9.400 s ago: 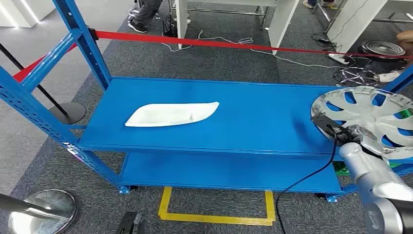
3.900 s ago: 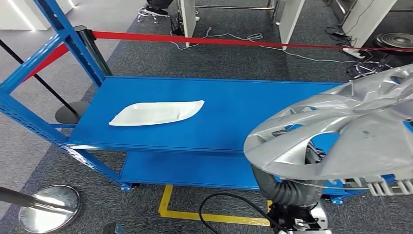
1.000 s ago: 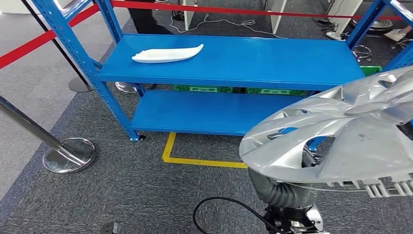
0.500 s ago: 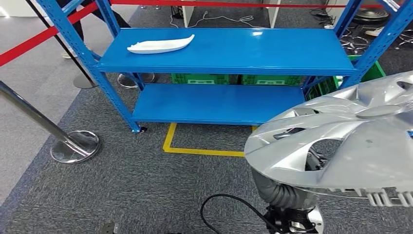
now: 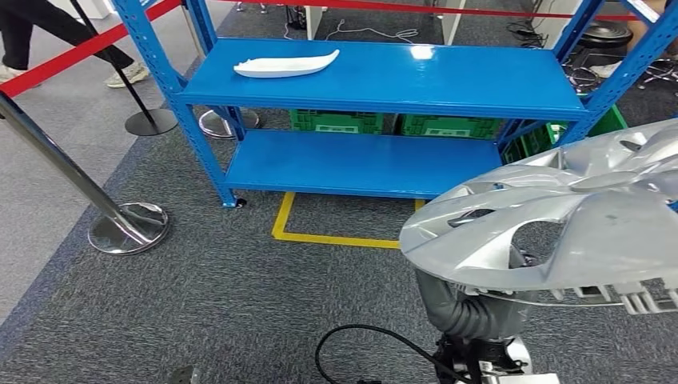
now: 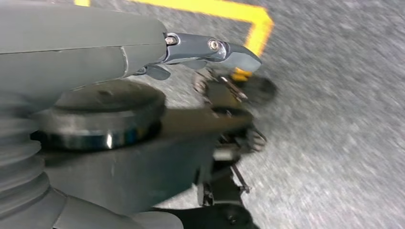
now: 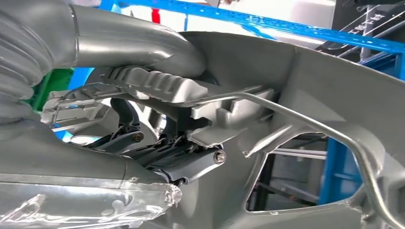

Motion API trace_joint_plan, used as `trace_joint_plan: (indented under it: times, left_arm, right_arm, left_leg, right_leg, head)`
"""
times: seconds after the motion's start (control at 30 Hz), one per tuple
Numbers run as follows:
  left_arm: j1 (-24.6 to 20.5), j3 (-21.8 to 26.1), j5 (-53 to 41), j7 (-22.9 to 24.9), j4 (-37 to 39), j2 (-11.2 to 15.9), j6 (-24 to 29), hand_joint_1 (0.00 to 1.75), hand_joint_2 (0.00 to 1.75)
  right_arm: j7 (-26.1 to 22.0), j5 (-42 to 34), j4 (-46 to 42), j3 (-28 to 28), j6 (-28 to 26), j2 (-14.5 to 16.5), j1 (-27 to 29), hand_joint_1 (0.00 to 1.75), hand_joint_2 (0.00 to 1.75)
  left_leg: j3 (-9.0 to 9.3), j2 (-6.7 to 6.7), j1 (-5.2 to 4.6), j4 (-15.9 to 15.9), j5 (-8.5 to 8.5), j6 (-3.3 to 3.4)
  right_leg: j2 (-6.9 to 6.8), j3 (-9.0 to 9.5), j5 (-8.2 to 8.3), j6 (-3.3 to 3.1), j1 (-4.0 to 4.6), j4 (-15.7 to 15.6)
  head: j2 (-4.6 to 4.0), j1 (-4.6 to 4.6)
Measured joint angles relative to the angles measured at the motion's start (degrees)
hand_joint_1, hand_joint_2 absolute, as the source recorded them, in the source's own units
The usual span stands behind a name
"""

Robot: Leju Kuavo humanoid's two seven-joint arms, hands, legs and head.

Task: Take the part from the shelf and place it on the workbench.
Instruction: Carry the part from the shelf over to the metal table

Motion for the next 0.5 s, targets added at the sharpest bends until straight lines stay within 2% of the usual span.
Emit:
trace_joint_plan:
  times: [0.07,0.1,0.13,0.23,0.3,0.33,0.4,0.43,0.47,0.5]
  left_arm:
    - [0.0,0.0,-0.2,0.9,0.0,0.0,0.9,0.0,1.75]
    - [0.0,0.0,-0.2,1.1,0.0,-0.1,1.1,0.0,1.75]
    - [0.0,0.0,-0.2,1.3,0.0,-0.1,1.1,0.0,1.75]
    - [-0.1,0.0,-0.2,1.6,0.0,-0.1,1.0,0.0,1.75]
    - [-0.1,0.0,-0.3,1.7,0.0,0.0,1.2,0.0,1.75]
    - [-0.1,0.0,-0.5,1.7,0.0,0.0,1.5,0.0,1.75]
    - [0.0,0.0,-0.8,1.7,0.0,0.0,2.3,0.0,1.75]
    - [0.0,0.0,-1.0,1.6,0.0,0.0,2.6,0.0,1.75]
    - [0.1,0.0,-1.1,1.6,0.0,0.0,2.8,0.0,1.75]
    - [0.1,0.0,-1.2,1.6,0.0,0.0,3.0,0.0,1.75]
  right_arm:
    - [0.2,-0.6,0.0,0.0,0.9,0.0,-0.2,1.75,1.75]
    - [0.1,-0.7,0.0,0.0,1.1,0.0,-0.3,1.75,1.75]
    - [0.0,-0.7,0.0,0.0,1.2,0.1,-0.4,1.75,1.75]
    - [-0.1,-0.6,0.0,0.0,1.3,0.4,-0.6,1.75,1.75]
    - [-0.4,-0.6,0.0,0.0,0.7,0.6,-0.7,1.75,1.75]
    - [-0.6,-0.6,0.0,0.0,0.2,0.8,-0.8,1.75,1.75]
    - [-1.2,-0.5,-0.2,0.0,-1.0,1.1,-0.7,1.75,1.75]
    - [-1.4,-0.4,-0.3,0.0,-1.6,1.2,-0.6,1.75,1.75]
    - [-1.5,-0.3,-0.3,0.0,-2.0,1.2,-0.5,1.75,1.75]
    - [-1.6,-0.1,-0.4,0.0,-2.4,1.2,-0.4,1.75,1.75]
  left_leg:
    - [-0.32,-0.05,-0.15,0.3,0.19,-0.21]
    - [-0.51,-0.06,-0.26,0.5,0.23,-0.38]
    - [-0.75,-0.05,-0.31,0.7,0.32,-0.62]
    - [-1.38,-0.04,-0.19,1.0,0.57,-1.5]
    - [-2.46,-0.08,-0.07,3.1,-1.08,-2.26]
    - [-3.78,-0.1,0.08,5.9,-2.89,-2.67]
    - [-7.31,-0.09,0.44,13.5,-6.71,-3.27]
    - [-8.59,-0.09,0.6,16.3,-7.57,-3.42]
    - [-8.95,-0.09,0.73,17.2,-7.25,-3.5]
    - [-8.31,-0.09,0.85,16.0,-5.94,-3.53]
  right_leg:
    - [-0.05,5.53,2.43,-0.47,0.16,-8.2]
    - [-0.06,7.56,3.05,-0.72,0.25,-11.5]
    - [-0.04,8.62,3.21,-0.96,0.35,-13.4]
    - [0.06,8.37,3.47,-1.73,0.47,-14.0]
    - [-0.03,8.12,3.87,-2.28,0.24,-14.2]
    - [-0.08,7.96,4.04,-2.47,0.15,-14.3]
    - [-0.12,7.49,4.31,-2.61,0.14,-14.3]
    - [-0.11,7.29,4.43,-2.6,0.12,-14.3]
    - [-0.09,7.16,4.54,-2.53,0.09,-14.3]
    - [-0.05,7.09,4.64,-2.43,0.04,-14.2]
  head:
    - [0.0,0.01]
    - [0.0,-0.03]
    - [0.0,-0.05]
    - [0.0,-0.07]
    - [0.0,-0.26]
    - [0.0,-0.38]
    - [0.0,-0.62]
    - [0.0,-0.64]
    - [0.0,-0.66]
    - [0.0,-0.65]
